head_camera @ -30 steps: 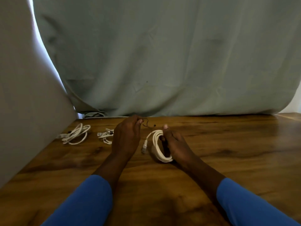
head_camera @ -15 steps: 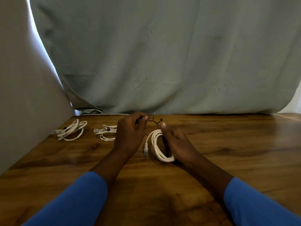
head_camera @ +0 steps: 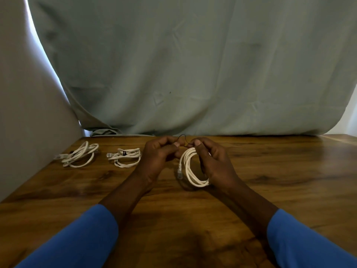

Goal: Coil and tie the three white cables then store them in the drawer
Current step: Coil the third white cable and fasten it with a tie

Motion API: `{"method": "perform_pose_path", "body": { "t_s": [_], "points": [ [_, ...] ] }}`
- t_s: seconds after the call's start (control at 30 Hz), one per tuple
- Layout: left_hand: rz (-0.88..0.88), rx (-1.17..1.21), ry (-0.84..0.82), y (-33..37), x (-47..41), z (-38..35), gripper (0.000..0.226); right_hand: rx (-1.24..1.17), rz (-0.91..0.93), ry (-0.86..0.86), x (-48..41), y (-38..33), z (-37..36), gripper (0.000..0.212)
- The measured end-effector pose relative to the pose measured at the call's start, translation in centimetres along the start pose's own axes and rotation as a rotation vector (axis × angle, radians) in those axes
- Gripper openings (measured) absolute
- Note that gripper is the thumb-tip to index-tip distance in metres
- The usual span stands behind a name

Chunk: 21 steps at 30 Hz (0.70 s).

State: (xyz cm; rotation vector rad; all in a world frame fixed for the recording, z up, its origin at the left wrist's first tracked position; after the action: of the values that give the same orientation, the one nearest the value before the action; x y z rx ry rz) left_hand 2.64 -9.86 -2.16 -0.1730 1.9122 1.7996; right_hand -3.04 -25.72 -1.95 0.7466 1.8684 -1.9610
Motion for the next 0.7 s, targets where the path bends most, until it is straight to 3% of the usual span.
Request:
{"method": "perform_pose_path", "body": {
  "t_s": [0.1, 0.33, 0.7],
  "points": [
    [0.059, 0.044, -0.057, 0.3, 0.1, 0.1, 0.023, 0.132, 0.07, -0.008, 0.1, 0.3, 0.2, 0.023],
    [0.119, 0.09, 0.08, 1.6, 0.3, 0.3, 0.024, 0.416, 0.214, 0.077, 0.0, 0.0, 0.8, 0.02],
    [0.046, -0.085, -0.002, 2.0, 0.8, 1.7, 0.009, 0.541, 0.36, 0.073, 0.0, -0.4, 1.0, 0.022]
  ]
}}
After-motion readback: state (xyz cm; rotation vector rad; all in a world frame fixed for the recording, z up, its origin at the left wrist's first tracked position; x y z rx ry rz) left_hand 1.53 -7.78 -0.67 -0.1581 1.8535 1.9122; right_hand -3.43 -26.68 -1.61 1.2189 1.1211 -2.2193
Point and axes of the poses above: each hand's wrist, its own x-axis away from the middle knuckle, its own z-axis out of the back of the hand, y = z × x, the point moved 3 cm from there along -x, towards the middle knuckle, and after that the axes turned 5 degrees about -x, right-handed, at the moved point
